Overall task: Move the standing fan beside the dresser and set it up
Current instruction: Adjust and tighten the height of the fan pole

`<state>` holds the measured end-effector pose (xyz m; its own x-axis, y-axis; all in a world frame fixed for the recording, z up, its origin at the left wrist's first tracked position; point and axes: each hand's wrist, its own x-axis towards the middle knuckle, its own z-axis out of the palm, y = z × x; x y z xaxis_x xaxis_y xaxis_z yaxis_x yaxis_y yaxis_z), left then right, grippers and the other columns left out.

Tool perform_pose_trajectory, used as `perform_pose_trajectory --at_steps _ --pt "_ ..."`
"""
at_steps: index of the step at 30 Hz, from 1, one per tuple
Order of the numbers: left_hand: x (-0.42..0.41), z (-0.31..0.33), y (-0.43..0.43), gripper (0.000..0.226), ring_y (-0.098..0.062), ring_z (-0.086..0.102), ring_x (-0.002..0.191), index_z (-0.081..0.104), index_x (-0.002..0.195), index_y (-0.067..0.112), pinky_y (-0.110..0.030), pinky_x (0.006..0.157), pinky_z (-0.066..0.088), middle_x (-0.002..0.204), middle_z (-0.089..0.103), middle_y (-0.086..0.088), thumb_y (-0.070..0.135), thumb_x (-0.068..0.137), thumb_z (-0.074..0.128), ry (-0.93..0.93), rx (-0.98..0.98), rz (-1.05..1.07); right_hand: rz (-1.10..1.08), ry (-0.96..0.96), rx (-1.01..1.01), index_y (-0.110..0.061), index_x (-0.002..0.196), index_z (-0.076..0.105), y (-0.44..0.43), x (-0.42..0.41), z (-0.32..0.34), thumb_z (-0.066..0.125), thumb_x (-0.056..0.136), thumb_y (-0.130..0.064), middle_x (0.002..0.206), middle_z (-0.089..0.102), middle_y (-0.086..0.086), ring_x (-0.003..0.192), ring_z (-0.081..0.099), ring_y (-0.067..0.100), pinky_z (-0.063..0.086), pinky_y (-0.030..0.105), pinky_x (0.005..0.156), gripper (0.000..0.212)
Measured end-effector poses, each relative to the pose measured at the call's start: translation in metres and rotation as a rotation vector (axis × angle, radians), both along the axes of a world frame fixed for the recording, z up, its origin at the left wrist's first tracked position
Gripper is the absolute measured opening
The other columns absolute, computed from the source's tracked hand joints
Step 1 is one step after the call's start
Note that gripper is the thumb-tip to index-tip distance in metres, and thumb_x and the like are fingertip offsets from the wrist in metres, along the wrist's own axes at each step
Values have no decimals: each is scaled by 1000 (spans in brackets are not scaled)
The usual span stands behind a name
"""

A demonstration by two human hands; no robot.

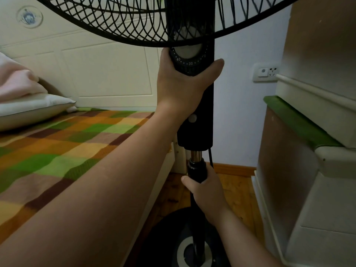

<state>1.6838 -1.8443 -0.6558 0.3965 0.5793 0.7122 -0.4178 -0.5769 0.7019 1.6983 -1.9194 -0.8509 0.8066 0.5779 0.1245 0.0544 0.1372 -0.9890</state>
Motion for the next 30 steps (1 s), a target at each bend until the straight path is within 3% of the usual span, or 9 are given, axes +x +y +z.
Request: perform_pose_trajectory --at_steps 5,18,23,30 --pt "0 -1 0 54 7 63 89 55 111 25 -14 80 55 101 65 15 32 69 89 4 11 -5 -10 2 -8 -24 103 61 -1 -1 2 71 87 -11 102 64 5 88 62 11 43 15 67 24" --pt "-1 -5 0 52 10 62 86 55 109 26 -9 74 52 98 65 17 30 70 89 6 2 -18 -9 17 -4 -27 103 60 -1 -2 5 71 88 -10 99 64 0 80 60 4 43 7 59 25" --pt "-2 -7 -1 50 12 61 85 54 107 28 -6 71 49 97 64 19 30 70 89 12 7 -20 -8 18 5 -25 102 61 -2 -3 6 71 87 -8 101 64 6 82 60 8 45 16 65 24" --pt "-1 -12 0 55 6 64 92 55 112 26 -12 78 54 103 65 15 31 70 89 4 4 -16 -13 14 5 -28 100 60 0 -2 5 71 87 -10 102 64 5 86 60 10 45 18 68 25"
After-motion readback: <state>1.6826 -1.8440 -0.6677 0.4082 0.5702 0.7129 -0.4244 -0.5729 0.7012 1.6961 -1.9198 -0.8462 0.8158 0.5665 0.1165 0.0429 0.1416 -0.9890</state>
